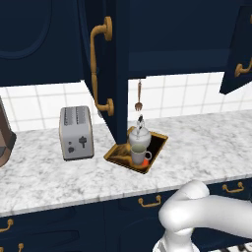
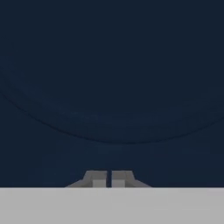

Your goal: Pick the kettle from the counter and place it on the tray. Then pick the mug from the cabinet and place it on the tray. Then close the cabinet doors.

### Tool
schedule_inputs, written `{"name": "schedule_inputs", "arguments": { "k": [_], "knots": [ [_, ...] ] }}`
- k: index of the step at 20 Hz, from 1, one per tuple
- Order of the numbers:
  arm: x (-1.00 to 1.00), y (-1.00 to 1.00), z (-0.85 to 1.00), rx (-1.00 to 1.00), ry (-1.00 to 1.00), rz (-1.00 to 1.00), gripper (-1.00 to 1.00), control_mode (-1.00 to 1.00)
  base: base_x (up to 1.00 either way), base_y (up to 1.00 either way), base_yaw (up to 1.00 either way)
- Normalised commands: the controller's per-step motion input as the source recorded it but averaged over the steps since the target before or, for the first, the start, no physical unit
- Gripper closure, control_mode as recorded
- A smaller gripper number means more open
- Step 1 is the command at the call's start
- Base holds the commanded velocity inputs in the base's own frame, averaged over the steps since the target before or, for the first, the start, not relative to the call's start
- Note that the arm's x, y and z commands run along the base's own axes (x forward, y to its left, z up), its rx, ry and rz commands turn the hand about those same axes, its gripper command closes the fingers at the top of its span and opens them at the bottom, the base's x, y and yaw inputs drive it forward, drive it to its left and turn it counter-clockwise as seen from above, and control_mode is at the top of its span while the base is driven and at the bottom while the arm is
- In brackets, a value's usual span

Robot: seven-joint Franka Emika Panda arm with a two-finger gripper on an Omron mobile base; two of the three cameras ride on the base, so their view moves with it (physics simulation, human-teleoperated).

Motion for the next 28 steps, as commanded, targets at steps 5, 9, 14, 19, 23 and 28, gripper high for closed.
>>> {"name": "schedule_inputs", "arguments": {
  "k": [5,9,14,19,23,28],
  "knots": [
    [0.52,0.26,-0.03,0.00,0.02,-0.05,1.00,-1.00,0.00,0.00,0.00],
    [0.60,0.33,0.00,0.00,0.00,-0.09,1.00,-1.00,0.00,0.00,0.00],
    [0.64,0.41,0.00,0.00,0.03,-0.12,1.00,-1.00,0.00,0.00,0.00],
    [0.70,0.43,0.00,0.00,0.04,-0.14,1.00,-1.00,0.00,0.00,0.00],
    [0.69,0.20,0.00,0.00,0.08,-0.09,1.00,-1.00,0.00,0.00,0.00],
    [0.61,0.10,0.00,0.00,0.09,-0.07,1.00,-1.00,0.00,0.00,0.00]
  ]
}}
